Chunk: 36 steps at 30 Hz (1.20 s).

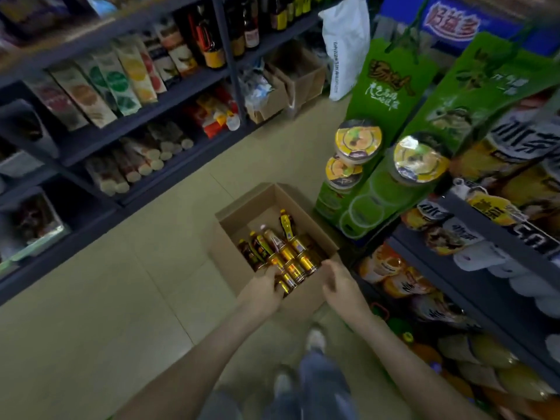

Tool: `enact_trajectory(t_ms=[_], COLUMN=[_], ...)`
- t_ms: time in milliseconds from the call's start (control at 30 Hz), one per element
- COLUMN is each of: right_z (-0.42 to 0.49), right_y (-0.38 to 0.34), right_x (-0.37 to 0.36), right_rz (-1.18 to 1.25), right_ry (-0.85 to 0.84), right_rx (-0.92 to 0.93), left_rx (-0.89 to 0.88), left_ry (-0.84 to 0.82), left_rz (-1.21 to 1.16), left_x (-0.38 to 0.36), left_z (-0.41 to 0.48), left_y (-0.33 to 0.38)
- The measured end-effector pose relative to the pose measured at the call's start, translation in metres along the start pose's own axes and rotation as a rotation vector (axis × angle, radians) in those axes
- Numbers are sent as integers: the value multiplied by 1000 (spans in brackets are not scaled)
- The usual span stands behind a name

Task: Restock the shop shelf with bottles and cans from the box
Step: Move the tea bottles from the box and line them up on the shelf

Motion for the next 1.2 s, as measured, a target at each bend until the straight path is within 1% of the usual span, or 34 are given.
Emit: enact_trajectory(t_ms=[100,167,233,367,467,533,667,767,833,900,967,1033,1100,1200], right_z=[41,72,110,191,264,320,440,510,541,563,576,585,588,576], right_y=[17,27,36,59,82,100,138,168,187,207,229,244,249,230], right_x=[-15,-31,-50,-97,-138,-177,-262,-322,-364,-401,-428,-440,-442,-424], right_rz=[-44,-84,-114,-166,-247,-258,-366,-430,-471,-565,-668,-663,-640,-551], right_ry=[-55,-115,-191,-285,-259,-258,-262,-256,-313,-382,-457,-451,-402,-328], right_rx=[-76,-106,-114,-122,-88,-25,85,79,66,69,9,-67,-96,-21], left_rx=[69,141,214,350,417,410,319,324,311,305,277,246,233,203], left_ry=[-59,-62,-45,7,70,95,183,172,179,268,398,455,429,356], left_rz=[20,8,-15,-75,-82,-33,118,235,337,387,344,313,300,299], left_x=[-7,-11,-19,-51,-90,-119,-177,-215,-235,-246,-252,-255,-256,-255], left_z=[37,65,97,175,242,289,386,435,455,462,461,461,463,458], left_y=[-23,-42,-65,-123,-170,-198,-254,-294,-310,-318,-323,-326,-328,-323])
Point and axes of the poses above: each hand's wrist, its own z-axis towards the middle knuckle, its own x-axis out of the back of the hand, y = z × x, the point moved 5 cm from there along z, towards the middle knuckle, and after that the axes turned 4 degrees about y, right-handed, at the moved point
